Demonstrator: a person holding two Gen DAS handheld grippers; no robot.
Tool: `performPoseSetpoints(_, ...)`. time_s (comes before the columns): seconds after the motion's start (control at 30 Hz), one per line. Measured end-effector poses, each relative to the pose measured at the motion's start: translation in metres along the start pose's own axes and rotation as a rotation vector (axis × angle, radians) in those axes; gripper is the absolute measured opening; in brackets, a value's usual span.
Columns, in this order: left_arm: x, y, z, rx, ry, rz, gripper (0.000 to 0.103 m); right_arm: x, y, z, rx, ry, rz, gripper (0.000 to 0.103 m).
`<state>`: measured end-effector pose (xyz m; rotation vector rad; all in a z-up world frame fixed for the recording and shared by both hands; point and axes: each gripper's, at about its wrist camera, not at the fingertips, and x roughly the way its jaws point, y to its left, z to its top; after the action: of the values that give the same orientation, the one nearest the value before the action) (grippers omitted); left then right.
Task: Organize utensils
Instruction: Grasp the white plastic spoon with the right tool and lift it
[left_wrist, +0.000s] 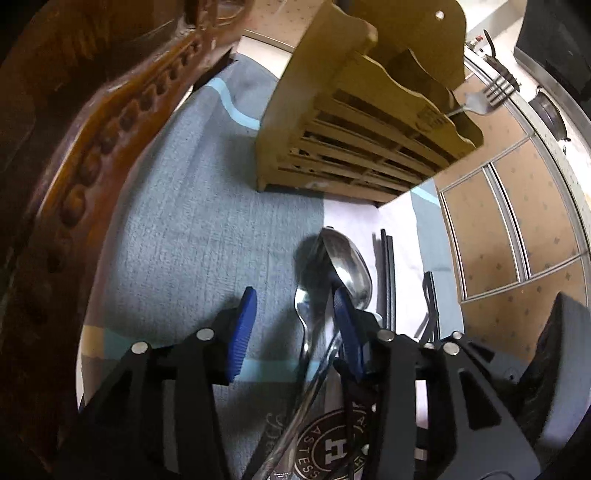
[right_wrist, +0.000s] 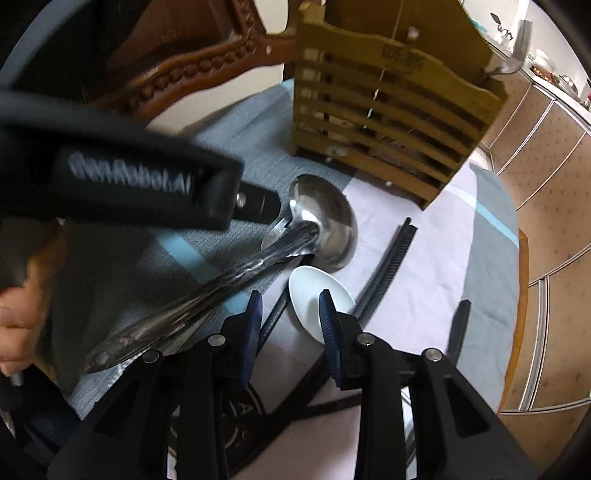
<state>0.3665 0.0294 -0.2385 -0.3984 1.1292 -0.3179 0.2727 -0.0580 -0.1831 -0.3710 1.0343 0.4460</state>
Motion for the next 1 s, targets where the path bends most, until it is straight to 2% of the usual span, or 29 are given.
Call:
performPoseSetpoints(0.03, 0.0, 0.001, 0.0, -0.004, 0.0, -0.003, 0.043, 0.003, 0.0, 0.001, 0.002, 0.001, -0.005, 0.024)
performPoseSetpoints(0.07, 0.0, 0.002, 0.001, -0.005, 0.0, -0.005, 0.043, 0.005, -0.001, 0.002, 0.014, 0.003, -0.004, 0.023)
performPoseSetpoints(0.1, -0.001, 0.002, 0.001, -0.006, -0.001, -0.008, 0.043, 0.005, -0.004, 0.002, 0.032, -0.002, 0.003, 0.015)
performPoseSetpoints(0.2, -0.001, 0.002, 0.001, -0.004, -0.001, -0.014, 0.044, 0.001, -0.013, 0.004, 0.075, -0.016, 0.023, 0.007)
performPoseSetpoints(0.43, -0.003, 0.003, 0.001, -0.018, -0.013, -0.037, 0.046, -0.032, -0.046, 0.003, 0.184, -0.122, 0.132, 0.005)
performPoseSetpoints(0.6, -0.005, 0.004, 0.003, -0.021, -0.025, -0.061, 0.047, -0.058, -0.086, 0.003, 0.354, -0.241, 0.288, 0.004)
performPoseSetpoints(0.77, -0.003, 0.001, 0.002, -0.012, -0.026, -0.074, 0.049, -0.072, -0.106, 0.004, 0.5, -0.346, 0.435, 0.003)
performPoseSetpoints(0.87, 0.0, -0.001, 0.002, -0.008, -0.025, -0.078, 0.05, -0.078, -0.121, 0.008, 0.554, -0.396, 0.483, 0.003)
performPoseSetpoints(1.0, 0.003, -0.004, 0.003, -0.007, -0.029, -0.083, 0.05, -0.085, -0.141, 0.005, 0.641, -0.4, 0.551, 0.003)
